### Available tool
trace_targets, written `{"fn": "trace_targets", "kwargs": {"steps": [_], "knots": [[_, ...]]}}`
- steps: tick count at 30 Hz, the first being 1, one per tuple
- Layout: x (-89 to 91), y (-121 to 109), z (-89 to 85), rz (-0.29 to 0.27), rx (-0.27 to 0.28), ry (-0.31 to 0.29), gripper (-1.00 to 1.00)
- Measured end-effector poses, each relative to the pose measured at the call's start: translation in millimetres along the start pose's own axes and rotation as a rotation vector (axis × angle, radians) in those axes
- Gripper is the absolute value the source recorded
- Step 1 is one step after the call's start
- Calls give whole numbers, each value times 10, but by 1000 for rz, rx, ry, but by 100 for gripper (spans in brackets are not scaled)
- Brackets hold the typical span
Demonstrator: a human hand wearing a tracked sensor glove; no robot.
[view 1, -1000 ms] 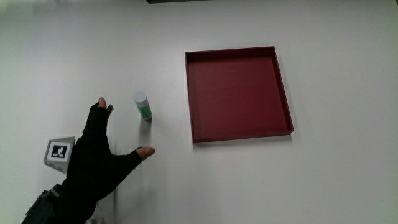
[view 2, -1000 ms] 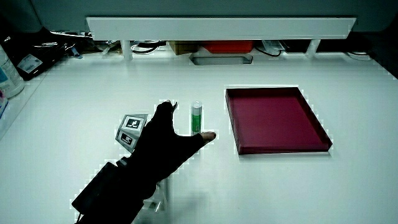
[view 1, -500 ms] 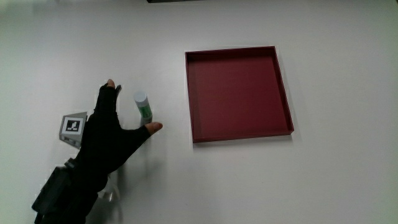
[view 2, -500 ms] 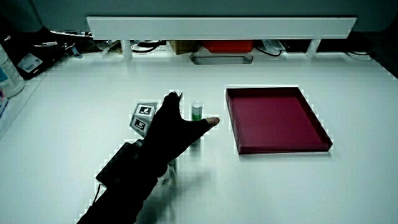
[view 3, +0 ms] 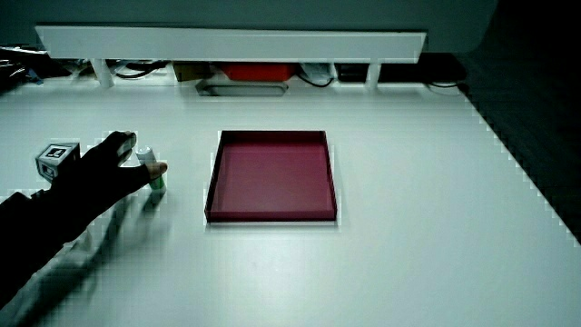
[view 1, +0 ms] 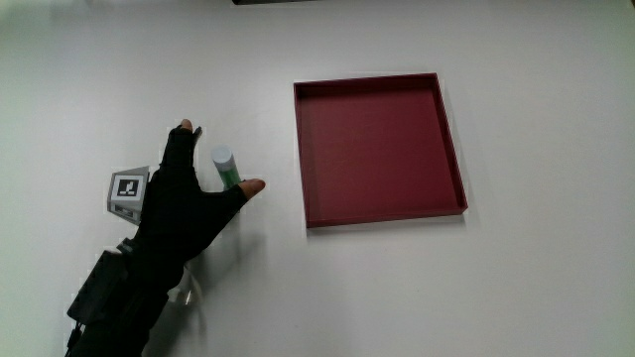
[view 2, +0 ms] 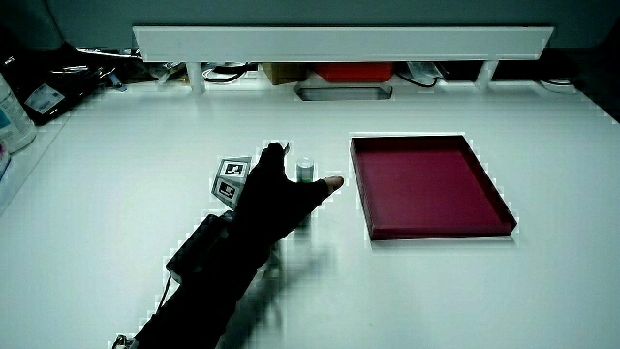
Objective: Pick glue stick
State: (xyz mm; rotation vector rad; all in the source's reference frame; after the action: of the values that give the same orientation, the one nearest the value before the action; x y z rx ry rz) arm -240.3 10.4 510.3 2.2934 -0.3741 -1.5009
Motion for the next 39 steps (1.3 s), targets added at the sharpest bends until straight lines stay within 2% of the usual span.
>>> {"fn": "trace_targets", "kwargs": {"steps": [1,3,5,6,13,14,16,18,19,21,24,27,30,31,34,35,36,39], "knots": [[-1,-1,-1,13,-4,-15,6],[-28,11,7,-19,7,-30,13],[-51,13,18,-27,23,-52,19],[-54,14,25,-22,27,-43,22],[-109,36,46,-51,62,-82,44],[-121,40,46,-41,66,-84,47],[-129,48,43,-66,61,-91,53],[-122,41,45,-42,66,-86,59],[-151,63,42,-82,72,-101,63],[-131,51,39,-60,73,-101,69],[-156,59,39,-69,76,-105,78],[-155,57,39,-51,79,-87,88],[-149,56,42,-66,76,-97,97],[-141,47,46,-47,76,-90,100],[-100,29,53,-68,76,-109,100],[-124,41,65,-67,83,-78,100],[-91,33,64,-65,78,-90,100],[3,36,63,-107,70,-94,100]]}}
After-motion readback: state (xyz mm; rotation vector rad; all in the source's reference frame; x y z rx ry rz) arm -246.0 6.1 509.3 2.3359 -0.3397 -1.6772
